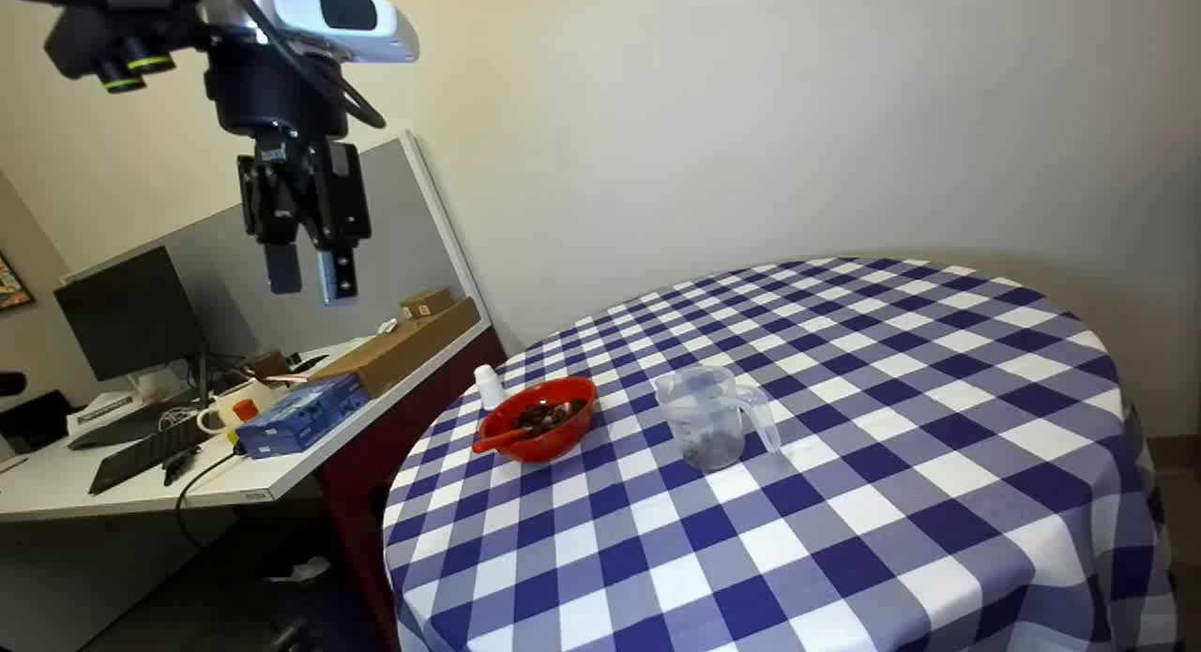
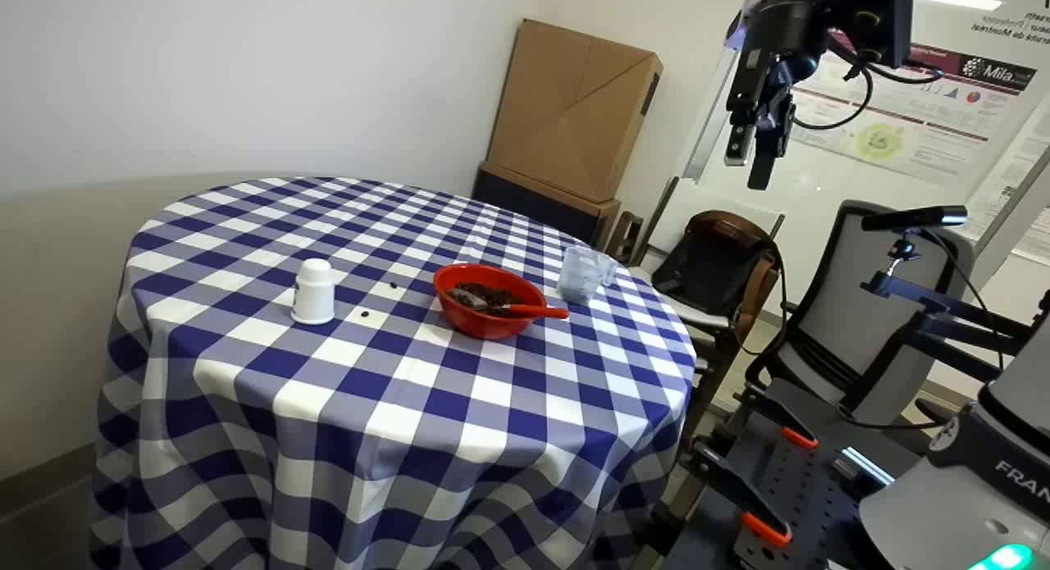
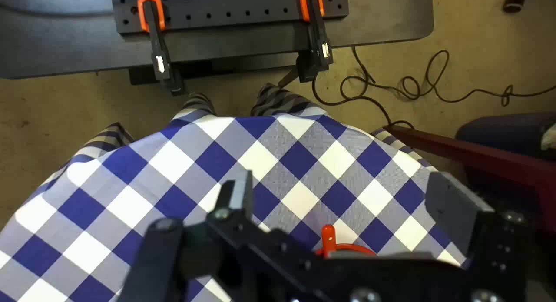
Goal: Use the spoon to scoop some of the contents in the red bowl into the clear jug
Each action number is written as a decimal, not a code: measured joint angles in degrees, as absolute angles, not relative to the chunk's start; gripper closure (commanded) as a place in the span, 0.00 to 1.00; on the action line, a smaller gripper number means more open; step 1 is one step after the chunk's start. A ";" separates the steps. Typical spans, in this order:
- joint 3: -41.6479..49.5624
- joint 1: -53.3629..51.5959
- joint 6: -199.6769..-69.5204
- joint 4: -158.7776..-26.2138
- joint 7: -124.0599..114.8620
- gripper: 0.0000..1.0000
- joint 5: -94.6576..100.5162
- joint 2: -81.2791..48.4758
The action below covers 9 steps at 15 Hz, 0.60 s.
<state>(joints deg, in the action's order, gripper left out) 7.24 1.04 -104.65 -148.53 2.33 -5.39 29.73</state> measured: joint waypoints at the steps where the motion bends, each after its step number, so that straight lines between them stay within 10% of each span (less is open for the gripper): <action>1: 7.24 1.04 -104.65 -148.53 2.33 0.00 -5.39 29.73; 9: 6.86 1.29 -105.22 -148.53 2.33 0.00 -5.39 29.59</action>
<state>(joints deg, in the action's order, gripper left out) 6.86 1.29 -105.22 -148.53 2.33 -5.39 29.59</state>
